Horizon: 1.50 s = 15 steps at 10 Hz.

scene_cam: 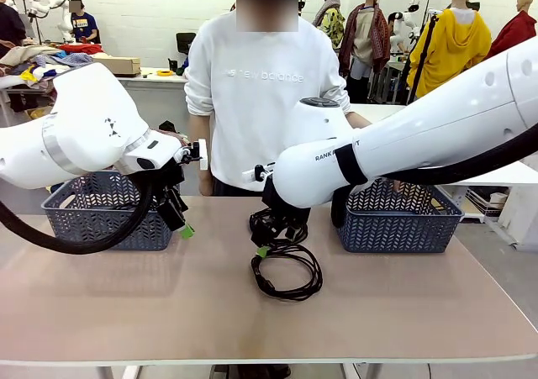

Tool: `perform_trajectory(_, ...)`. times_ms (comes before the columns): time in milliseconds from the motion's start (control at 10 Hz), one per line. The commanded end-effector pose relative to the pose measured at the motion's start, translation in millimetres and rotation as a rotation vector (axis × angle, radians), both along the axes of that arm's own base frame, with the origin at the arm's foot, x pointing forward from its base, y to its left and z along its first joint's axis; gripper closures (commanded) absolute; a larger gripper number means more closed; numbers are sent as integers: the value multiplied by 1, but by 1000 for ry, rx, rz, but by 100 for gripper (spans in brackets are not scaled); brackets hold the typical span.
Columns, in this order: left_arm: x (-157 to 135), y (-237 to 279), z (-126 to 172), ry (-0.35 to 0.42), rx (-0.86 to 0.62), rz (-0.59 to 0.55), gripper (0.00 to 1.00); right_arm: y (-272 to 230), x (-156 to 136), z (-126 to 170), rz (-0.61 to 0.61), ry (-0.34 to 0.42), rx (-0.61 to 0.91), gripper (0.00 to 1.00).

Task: Organize the cables according to human instructions.
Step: Pick up a bundle of cables and place it in the basket indicated by the human.

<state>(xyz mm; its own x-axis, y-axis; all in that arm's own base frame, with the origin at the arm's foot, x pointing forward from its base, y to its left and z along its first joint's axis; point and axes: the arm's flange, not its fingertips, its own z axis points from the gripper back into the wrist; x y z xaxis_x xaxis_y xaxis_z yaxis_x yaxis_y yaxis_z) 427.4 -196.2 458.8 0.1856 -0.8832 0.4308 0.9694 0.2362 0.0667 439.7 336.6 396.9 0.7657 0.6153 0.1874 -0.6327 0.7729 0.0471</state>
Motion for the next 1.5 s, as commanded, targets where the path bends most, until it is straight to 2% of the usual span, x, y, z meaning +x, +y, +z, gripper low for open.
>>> perform_trajectory(0, -1, 1, 1, -6, 4, 2, 0, 7, -2, -4, -48, 13, -36, 0)
perform_trajectory(600, -1, 1, 1, -6, 4, 2, 0, 42, 0, -24, -195, 62, -138, 0)
perform_trajectory(1400, -1, 1, 1, -6, 4, 2, 0, 56, 7, -61, -287, 80, -94, 0)
